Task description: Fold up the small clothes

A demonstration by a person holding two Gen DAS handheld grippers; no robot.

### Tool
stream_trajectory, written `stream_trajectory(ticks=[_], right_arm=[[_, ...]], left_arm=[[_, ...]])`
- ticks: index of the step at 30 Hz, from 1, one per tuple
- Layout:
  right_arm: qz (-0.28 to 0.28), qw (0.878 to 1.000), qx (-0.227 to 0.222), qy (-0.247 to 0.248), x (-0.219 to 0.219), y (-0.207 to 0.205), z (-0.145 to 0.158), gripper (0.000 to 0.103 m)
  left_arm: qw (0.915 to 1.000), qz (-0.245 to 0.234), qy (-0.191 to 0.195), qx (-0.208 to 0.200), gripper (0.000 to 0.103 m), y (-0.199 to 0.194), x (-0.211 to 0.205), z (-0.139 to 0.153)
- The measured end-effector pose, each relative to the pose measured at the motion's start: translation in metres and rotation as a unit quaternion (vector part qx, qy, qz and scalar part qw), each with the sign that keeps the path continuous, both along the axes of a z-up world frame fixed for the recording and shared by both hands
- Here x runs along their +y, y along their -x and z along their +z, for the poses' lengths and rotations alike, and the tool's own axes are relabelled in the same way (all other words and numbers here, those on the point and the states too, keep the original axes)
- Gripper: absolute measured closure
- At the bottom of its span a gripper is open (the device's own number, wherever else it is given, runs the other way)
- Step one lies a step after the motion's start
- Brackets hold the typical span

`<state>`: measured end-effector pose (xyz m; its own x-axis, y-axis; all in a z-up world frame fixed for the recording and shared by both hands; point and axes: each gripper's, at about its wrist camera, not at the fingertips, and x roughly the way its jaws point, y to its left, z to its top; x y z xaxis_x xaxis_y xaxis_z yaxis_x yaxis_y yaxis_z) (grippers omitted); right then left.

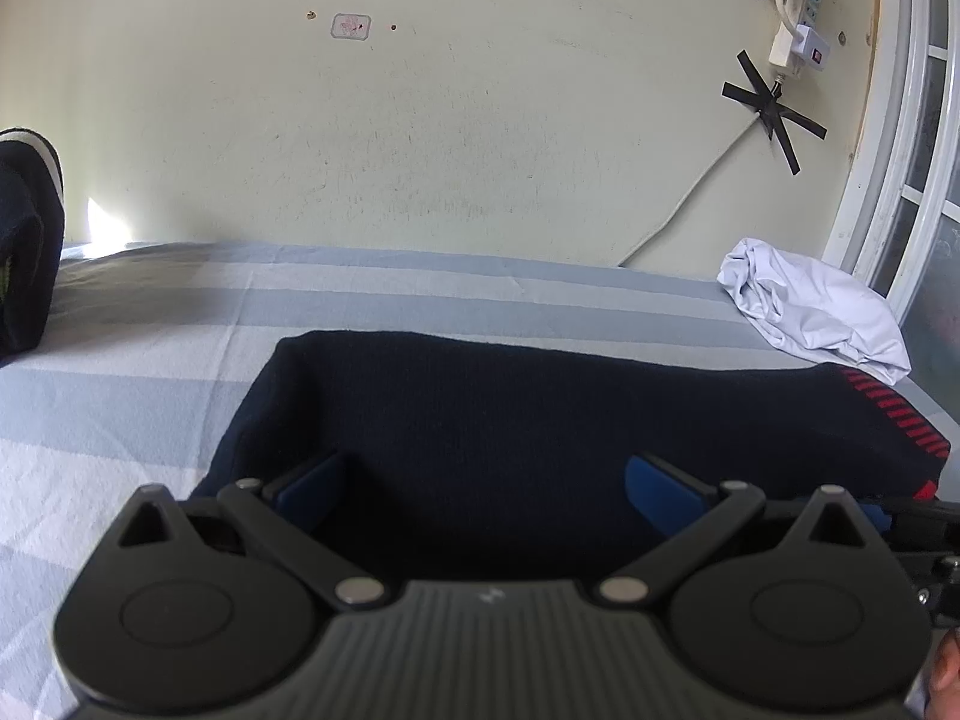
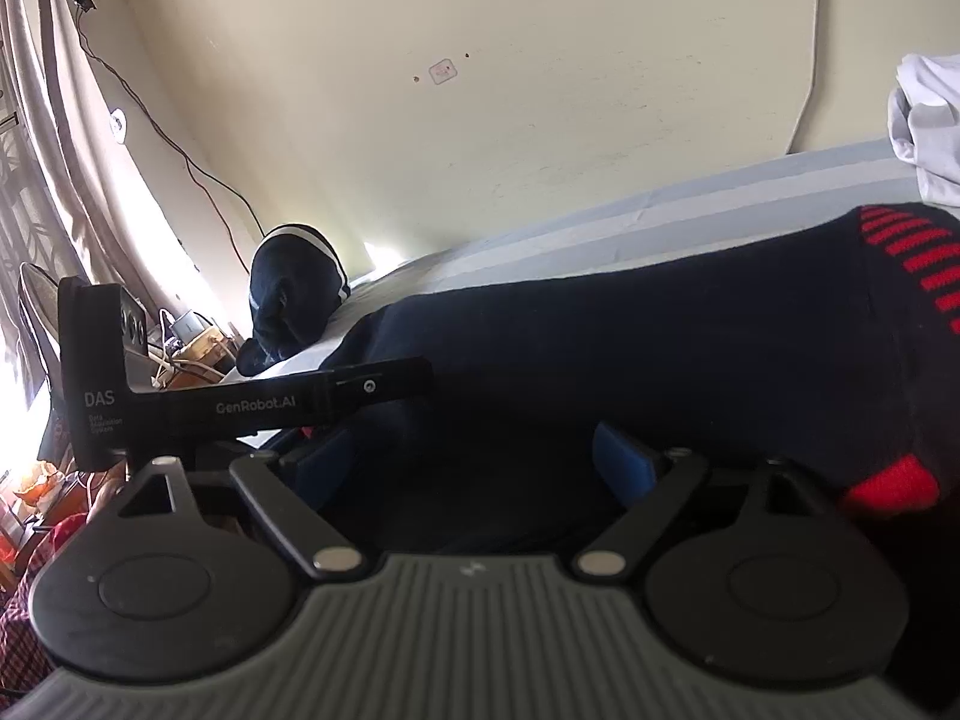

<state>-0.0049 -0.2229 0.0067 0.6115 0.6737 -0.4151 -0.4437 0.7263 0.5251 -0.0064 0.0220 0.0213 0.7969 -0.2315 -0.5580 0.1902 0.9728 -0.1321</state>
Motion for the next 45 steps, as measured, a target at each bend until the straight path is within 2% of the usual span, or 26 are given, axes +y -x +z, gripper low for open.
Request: stream_trajectory(ticks=[5, 12, 28, 31, 34, 45], right_arm=[[-0.002, 1.000, 0.002, -0.013, -0.003, -0.001, -0.001, 0.012], [-0.004, 1.000, 0.002, -0.019, -0.004, 0.000, -0.001, 0.011], [0.001, 1.000, 0.002, -0.021, -0.005, -0.001, -0.001, 0.006], [0.006, 1.000, 0.000, -0.023, -0.006, -0.001, 0.000, 0.000], [0.008, 1.000, -0.003, -0.022, -0.006, 0.000, 0.000, 0.000], [0.009, 1.000, -0.002, -0.023, -0.007, -0.001, 0.001, 0.000]], left_arm=[[0.9999, 0.003, 0.015, -0.006, 0.000, 0.002, 0.004, 0.002], [1.0000, -0.008, 0.003, 0.001, 0.000, 0.003, 0.000, 0.003], [0.9999, -0.002, 0.010, 0.003, 0.000, 0.003, 0.001, 0.004], [1.0000, -0.005, -0.002, 0.005, 0.000, 0.002, -0.002, 0.003], [0.9998, -0.006, -0.016, 0.007, 0.000, 0.001, -0.007, 0.003], [0.9996, -0.010, -0.024, 0.011, 0.000, 0.002, -0.007, 0.003]])
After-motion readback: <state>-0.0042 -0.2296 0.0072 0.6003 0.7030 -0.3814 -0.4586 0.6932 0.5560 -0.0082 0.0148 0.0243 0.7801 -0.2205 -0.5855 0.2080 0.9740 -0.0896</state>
